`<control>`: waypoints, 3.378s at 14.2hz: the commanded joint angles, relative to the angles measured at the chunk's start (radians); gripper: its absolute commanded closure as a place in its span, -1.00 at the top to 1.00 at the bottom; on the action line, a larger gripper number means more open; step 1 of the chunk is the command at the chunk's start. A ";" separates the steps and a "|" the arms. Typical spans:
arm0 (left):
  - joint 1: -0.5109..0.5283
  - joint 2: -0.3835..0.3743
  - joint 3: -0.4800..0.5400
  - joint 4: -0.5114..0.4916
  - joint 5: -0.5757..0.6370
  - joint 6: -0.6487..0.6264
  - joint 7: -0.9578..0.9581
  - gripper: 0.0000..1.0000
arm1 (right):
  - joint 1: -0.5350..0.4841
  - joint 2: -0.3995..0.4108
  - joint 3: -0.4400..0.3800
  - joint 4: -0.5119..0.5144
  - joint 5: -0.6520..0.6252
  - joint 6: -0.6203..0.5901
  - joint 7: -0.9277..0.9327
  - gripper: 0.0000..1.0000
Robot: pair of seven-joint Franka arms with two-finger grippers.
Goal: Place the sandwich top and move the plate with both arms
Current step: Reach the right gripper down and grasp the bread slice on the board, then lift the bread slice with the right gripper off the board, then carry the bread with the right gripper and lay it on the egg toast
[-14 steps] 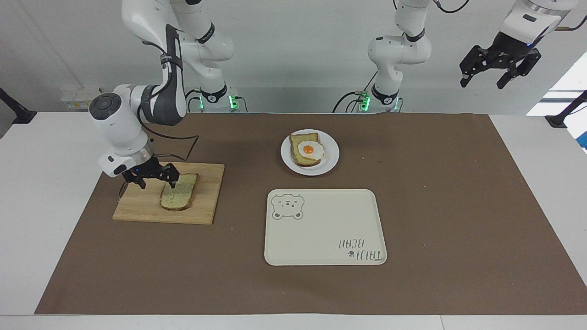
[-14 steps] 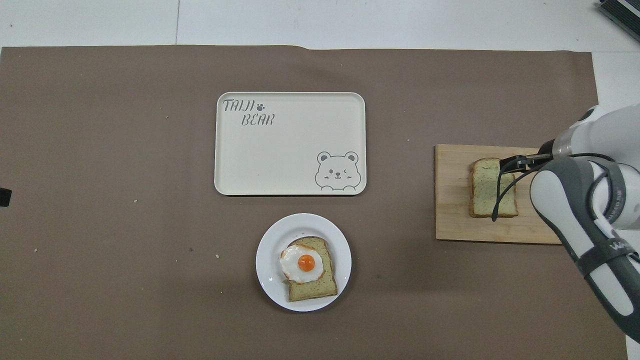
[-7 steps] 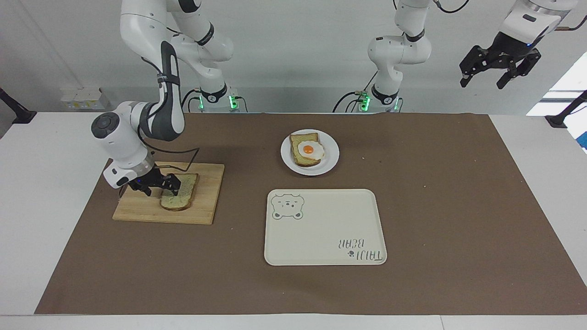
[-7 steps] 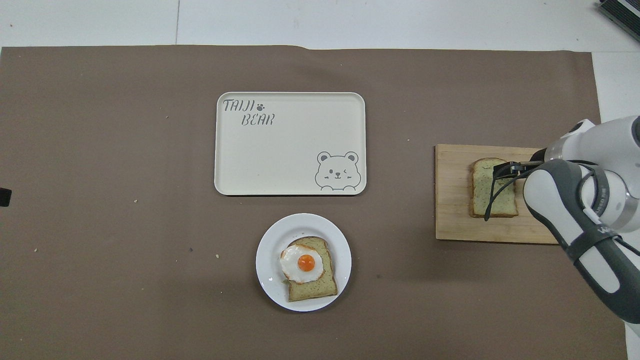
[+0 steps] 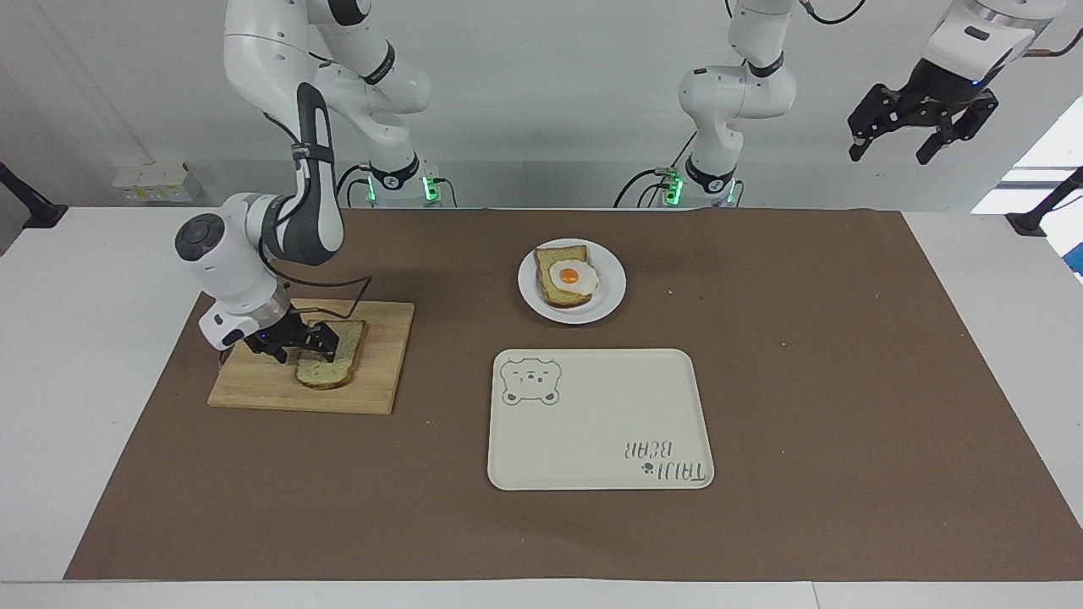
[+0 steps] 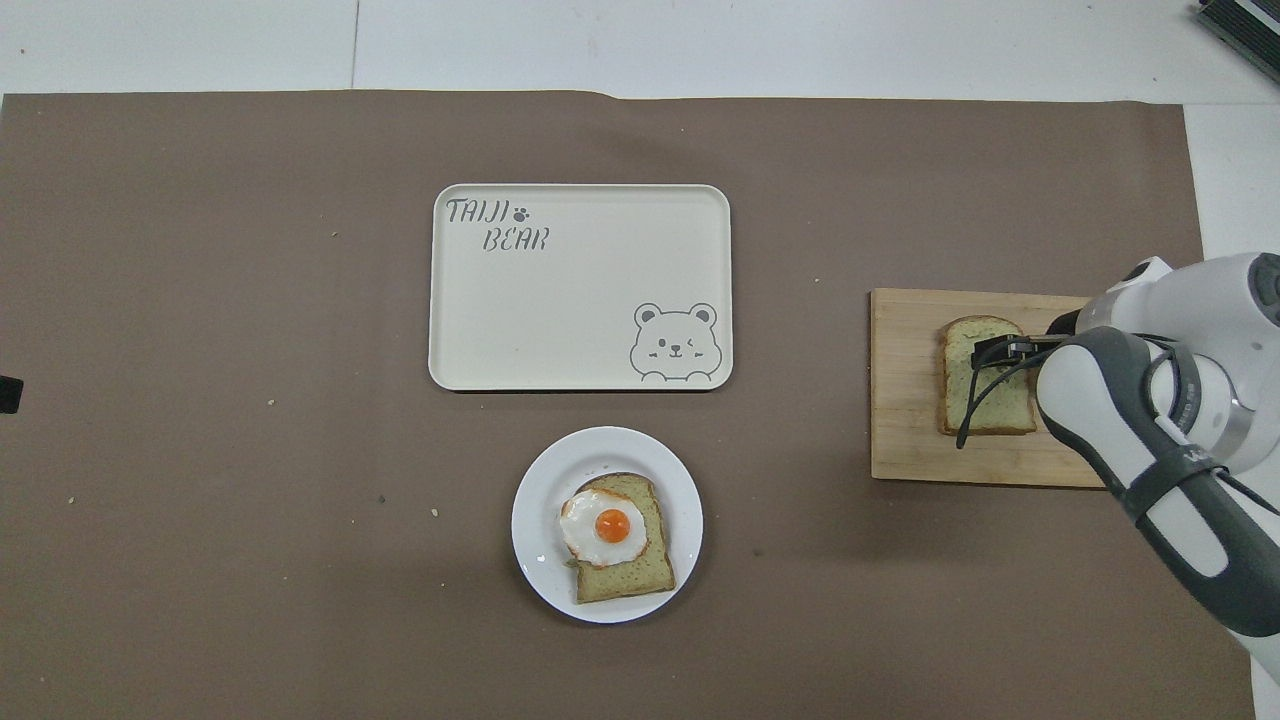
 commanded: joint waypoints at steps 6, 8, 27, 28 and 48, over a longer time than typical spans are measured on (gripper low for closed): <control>-0.011 -0.020 0.004 -0.019 0.008 -0.011 -0.004 1.00 | -0.013 -0.013 0.007 -0.029 0.034 0.023 -0.064 -1.00; -0.011 -0.020 0.004 -0.019 0.008 -0.011 -0.002 1.00 | -0.012 -0.013 0.007 -0.029 0.034 0.023 -0.038 -1.00; -0.011 -0.021 -0.009 -0.019 0.008 -0.011 -0.002 1.00 | 0.002 -0.125 0.022 0.166 0.034 -0.380 -0.055 -1.00; -0.011 -0.021 -0.009 -0.019 0.008 -0.011 -0.002 1.00 | 0.002 -0.127 0.022 0.165 0.034 -0.391 -0.055 -1.00; -0.011 -0.021 -0.009 -0.020 0.008 -0.023 -0.002 1.00 | 0.414 -0.190 0.035 0.102 0.161 -0.400 0.336 -1.00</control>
